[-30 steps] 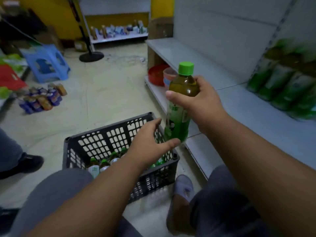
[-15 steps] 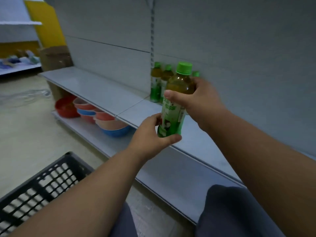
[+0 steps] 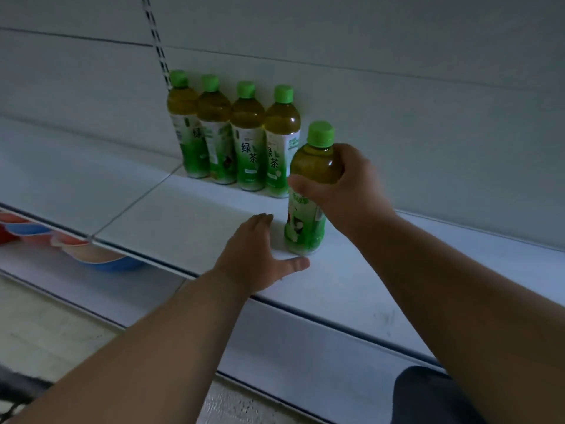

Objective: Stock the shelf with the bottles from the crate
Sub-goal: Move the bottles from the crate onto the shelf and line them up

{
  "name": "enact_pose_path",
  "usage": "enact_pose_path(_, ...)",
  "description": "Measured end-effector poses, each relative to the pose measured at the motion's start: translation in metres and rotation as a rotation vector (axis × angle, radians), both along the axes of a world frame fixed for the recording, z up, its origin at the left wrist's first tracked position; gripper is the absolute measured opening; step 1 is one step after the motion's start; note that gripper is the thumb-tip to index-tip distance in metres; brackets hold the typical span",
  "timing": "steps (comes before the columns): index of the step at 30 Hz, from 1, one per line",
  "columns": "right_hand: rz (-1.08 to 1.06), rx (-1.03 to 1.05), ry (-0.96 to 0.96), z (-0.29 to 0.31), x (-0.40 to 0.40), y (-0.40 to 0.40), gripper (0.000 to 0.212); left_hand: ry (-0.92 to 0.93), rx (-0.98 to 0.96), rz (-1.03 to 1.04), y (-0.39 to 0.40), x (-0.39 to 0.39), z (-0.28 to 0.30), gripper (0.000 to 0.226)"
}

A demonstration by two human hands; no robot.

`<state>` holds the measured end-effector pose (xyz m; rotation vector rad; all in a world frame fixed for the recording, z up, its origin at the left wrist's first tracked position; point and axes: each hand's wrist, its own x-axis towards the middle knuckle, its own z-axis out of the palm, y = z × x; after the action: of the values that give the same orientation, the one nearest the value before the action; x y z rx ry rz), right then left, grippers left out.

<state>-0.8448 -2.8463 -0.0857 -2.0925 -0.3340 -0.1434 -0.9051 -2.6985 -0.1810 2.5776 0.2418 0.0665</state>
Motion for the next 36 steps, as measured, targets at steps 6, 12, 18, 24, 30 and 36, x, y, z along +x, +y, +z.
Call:
enact_pose_path(6, -0.047, -0.092, 0.038, -0.026, -0.012, 0.0, 0.065, 0.071, 0.281, -0.093, -0.004, 0.006, -0.012, 0.129)
enact_pose_path(12, -0.061, -0.129, 0.048, -0.034, -0.009, 0.003, 0.058, 0.109, 0.303, -0.099, -0.005, 0.007, -0.016, 0.127)
enact_pose_path(18, -0.093, -0.099, 0.023, -0.042, 0.02, 0.008, 0.057, 0.158, 0.346, -0.099, -0.004, 0.009, -0.016, 0.123)
enact_pose_path(24, -0.12, -0.105, 0.027, -0.042, 0.077, 0.025, 0.066, 0.161, 0.366, -0.107, -0.004, 0.009, -0.016, 0.123)
enact_pose_path(30, -0.139, -0.111, -0.003, -0.048, 0.105, 0.025, 0.068, 0.158, 0.356, -0.107, -0.005, 0.008, -0.015, 0.121)
enact_pose_path(36, -0.153, -0.15, 0.014, -0.043, 0.089, 0.021, 0.07, 0.151, 0.339, -0.111, -0.005, 0.008, -0.014, 0.121)
